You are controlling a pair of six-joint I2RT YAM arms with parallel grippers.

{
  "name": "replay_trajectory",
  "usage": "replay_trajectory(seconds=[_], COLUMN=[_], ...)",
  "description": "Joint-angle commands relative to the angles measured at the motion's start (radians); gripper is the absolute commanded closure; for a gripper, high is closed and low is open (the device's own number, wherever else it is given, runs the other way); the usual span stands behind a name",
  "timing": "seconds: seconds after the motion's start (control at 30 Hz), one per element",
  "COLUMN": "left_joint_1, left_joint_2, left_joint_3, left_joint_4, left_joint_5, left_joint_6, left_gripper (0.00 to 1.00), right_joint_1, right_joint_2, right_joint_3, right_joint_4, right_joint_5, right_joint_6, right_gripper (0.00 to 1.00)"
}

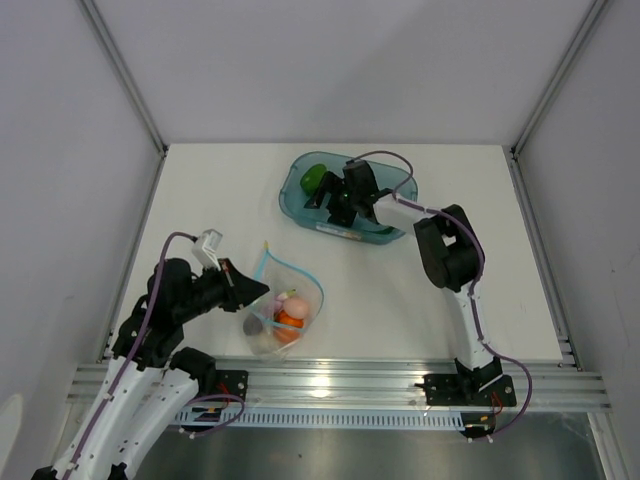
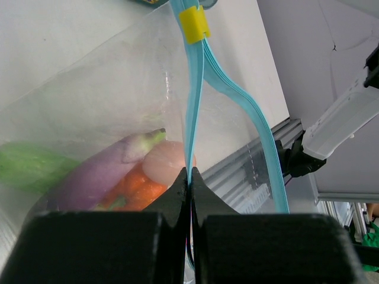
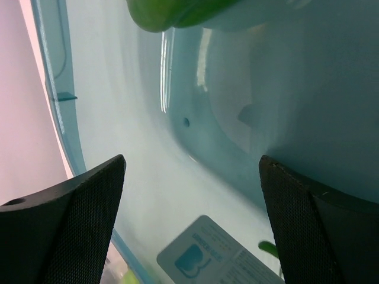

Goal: Place the food in the zip-top bag and seal the zipper
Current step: Move the bin to the center of the board.

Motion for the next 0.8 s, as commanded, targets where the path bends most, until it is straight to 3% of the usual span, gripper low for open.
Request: replay_trajectory(seconds=[0.0, 0.33, 0.77], left_joint_1=[0.006, 0.006, 0.006], left_joint_2=[-0.01, -0.001, 0.0], left_joint_3=[-0.007, -0.024, 0.001], left_joint_4=[0.016, 0.039, 0.013], left_joint_5=[0.015, 0.028, 0.018], left_joint_6=[-0.015, -0.023, -0.007], left_gripper=[0.99, 0.99, 0.99], right_joint_1=[0.009, -0.007, -0.004], right_joint_2=[-0.114, -0.225, 0.06], right_joint_3=[-0.081, -0.178, 0.197], right_joint_4=[-0.012, 0.017, 0.001], right_joint_5=[0.001, 0.069, 0.228], right_joint_6=[-0.046, -0.074, 0.086], right_gripper=[0.05, 0.02, 0.01])
